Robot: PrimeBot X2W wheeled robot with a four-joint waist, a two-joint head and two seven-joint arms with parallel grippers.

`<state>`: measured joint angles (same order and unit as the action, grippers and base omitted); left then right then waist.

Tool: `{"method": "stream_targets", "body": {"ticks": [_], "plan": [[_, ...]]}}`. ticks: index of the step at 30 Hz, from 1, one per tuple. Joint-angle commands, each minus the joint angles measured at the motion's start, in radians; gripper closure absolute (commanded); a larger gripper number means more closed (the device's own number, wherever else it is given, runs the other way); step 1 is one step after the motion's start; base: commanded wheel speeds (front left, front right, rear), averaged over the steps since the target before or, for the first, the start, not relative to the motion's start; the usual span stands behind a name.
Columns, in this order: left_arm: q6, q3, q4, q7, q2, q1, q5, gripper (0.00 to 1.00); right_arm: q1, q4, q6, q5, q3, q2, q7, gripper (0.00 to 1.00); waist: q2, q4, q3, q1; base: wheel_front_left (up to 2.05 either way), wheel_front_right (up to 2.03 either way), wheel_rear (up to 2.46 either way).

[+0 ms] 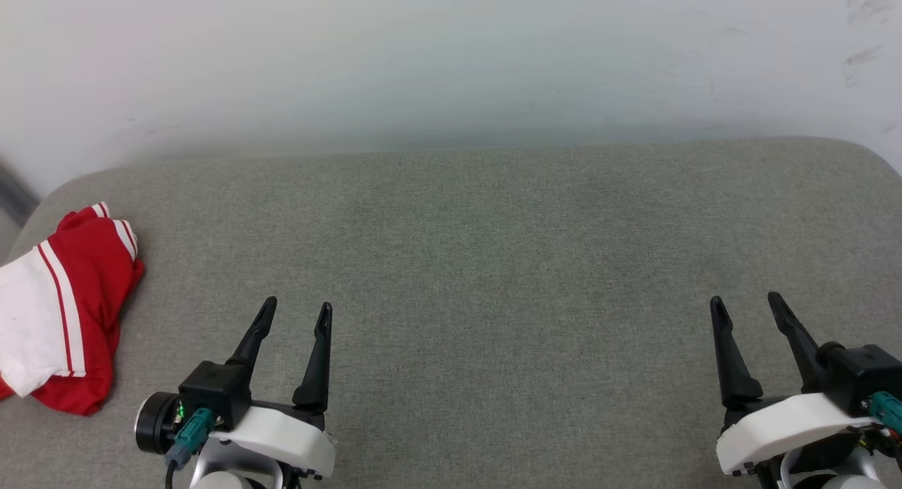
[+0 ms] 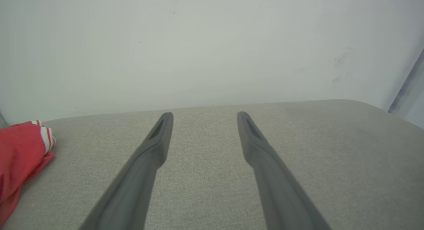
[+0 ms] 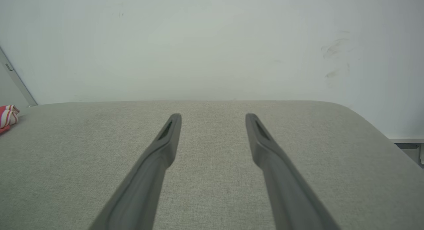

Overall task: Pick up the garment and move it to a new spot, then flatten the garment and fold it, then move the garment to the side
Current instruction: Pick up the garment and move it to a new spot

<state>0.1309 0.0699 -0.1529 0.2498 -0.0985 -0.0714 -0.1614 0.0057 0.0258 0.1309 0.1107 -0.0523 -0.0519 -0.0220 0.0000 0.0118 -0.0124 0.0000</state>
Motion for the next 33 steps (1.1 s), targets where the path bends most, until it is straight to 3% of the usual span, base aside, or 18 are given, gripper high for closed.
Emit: {"method": "stream_targets", "body": {"ticks": [1, 25, 33], "plan": [[0.000, 0.003, -0.002, 0.009, 0.001, -0.011, 0.021, 0.00, 0.003, 0.005, 0.000, -0.018, 0.000, 0.003, -0.007, 0.00, 0.0000, 0.001, 0.000, 0.0000, 0.00, 0.00, 0.00], [0.000, -0.003, -0.020, 0.017, 0.009, -0.014, 0.036, 0.00, -0.015, -0.025, 0.000, -0.027, -0.011, 0.003, -0.023, 0.00, 0.0000, 0.020, 0.007, 0.0000, 0.00, 0.00, 0.00], [-0.004, -0.026, -0.031, 0.016, 0.016, -0.019, 0.045, 0.00, -0.013, -0.001, 0.000, -0.038, 0.004, 0.003, -0.011, 0.00, 0.0000, 0.079, 0.003, 0.0000, 0.00, 0.00, 0.00]]}}
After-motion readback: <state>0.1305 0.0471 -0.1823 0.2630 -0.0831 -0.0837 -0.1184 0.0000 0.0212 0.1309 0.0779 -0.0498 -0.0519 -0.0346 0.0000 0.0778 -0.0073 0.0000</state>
